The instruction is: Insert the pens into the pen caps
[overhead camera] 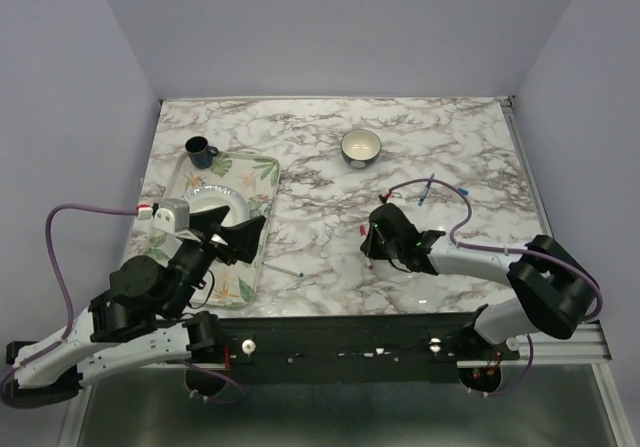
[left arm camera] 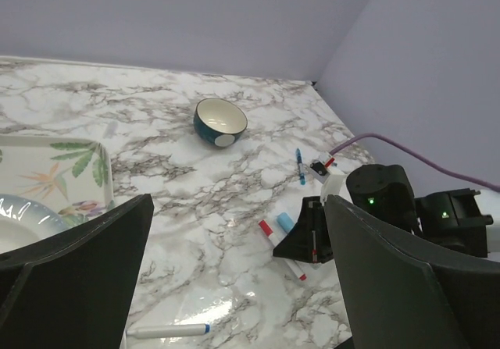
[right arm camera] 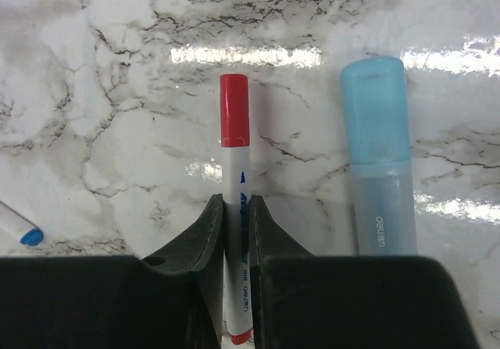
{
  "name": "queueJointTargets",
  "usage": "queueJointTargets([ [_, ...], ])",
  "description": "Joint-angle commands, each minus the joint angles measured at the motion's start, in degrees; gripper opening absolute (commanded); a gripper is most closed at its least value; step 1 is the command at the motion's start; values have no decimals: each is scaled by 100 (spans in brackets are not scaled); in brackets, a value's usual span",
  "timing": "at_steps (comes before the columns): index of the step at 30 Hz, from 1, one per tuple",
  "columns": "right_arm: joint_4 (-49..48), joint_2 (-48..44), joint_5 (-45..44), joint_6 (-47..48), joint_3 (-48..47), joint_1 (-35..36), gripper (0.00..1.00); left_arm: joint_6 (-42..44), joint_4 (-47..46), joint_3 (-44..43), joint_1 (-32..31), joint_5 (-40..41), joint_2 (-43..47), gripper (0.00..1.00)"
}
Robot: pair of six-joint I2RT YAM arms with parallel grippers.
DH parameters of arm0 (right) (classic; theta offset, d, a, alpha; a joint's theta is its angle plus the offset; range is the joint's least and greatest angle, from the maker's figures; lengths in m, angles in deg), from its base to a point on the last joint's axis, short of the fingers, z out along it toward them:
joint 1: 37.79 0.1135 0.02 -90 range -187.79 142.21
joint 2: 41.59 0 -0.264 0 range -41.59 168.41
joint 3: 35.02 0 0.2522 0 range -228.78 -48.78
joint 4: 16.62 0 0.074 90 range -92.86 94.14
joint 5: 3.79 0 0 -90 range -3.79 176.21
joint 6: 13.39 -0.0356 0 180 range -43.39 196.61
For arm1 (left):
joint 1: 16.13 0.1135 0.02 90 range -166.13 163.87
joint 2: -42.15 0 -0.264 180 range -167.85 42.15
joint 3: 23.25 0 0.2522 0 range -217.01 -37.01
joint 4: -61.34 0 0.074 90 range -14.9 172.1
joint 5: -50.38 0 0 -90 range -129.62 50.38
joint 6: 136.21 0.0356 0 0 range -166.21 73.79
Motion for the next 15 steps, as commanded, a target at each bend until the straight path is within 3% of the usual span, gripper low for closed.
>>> queueJointTargets([
  [1,-102,266,-473,-23,-309,102,20,30,93,-12,-56,443,207,99],
  [15,979,820,-1071,-392,-1118,339,35,47,119,6,-144,540,480,99],
])
